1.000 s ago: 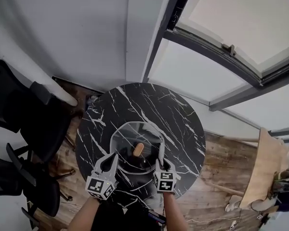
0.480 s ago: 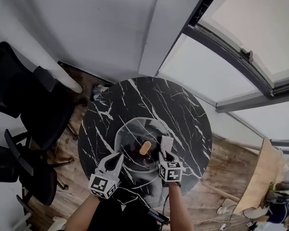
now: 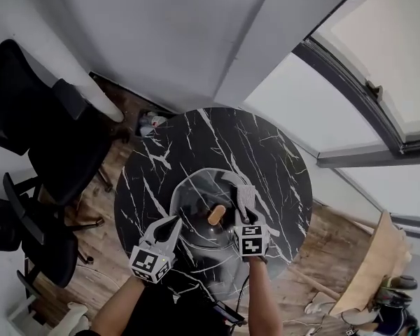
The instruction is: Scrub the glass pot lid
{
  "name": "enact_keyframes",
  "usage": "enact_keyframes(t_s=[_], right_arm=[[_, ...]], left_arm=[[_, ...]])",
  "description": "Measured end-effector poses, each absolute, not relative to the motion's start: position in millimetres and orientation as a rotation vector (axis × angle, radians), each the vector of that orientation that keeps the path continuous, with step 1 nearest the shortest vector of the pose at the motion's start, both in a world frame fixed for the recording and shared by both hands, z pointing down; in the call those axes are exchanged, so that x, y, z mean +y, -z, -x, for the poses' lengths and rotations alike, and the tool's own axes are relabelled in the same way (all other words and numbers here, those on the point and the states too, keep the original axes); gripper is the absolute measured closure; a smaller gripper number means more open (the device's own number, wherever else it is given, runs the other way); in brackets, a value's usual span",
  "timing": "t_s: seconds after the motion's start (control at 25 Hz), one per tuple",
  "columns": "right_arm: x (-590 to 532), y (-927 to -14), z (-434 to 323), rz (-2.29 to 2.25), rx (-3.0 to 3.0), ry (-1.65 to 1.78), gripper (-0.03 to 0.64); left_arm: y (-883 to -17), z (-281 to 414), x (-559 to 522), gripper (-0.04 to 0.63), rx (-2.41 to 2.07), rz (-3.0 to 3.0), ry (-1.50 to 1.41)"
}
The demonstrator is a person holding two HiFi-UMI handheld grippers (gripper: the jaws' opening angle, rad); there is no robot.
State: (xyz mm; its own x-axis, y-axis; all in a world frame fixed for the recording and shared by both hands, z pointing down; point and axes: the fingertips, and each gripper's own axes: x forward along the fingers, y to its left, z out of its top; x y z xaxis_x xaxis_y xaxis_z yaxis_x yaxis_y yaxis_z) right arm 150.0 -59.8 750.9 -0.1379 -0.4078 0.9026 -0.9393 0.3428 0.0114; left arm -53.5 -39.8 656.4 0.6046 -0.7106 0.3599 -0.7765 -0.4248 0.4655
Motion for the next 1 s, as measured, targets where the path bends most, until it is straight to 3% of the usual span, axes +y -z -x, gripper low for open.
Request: enact_keyframes(t_s=[1.0], right_arm=[[-118.3,-755.5,-78.4,-0.631,-1.843,-0.630,0.540]], left_arm=[[-661.6,81.2,-43.7,0.594,-1.196,-2.185,-0.071]])
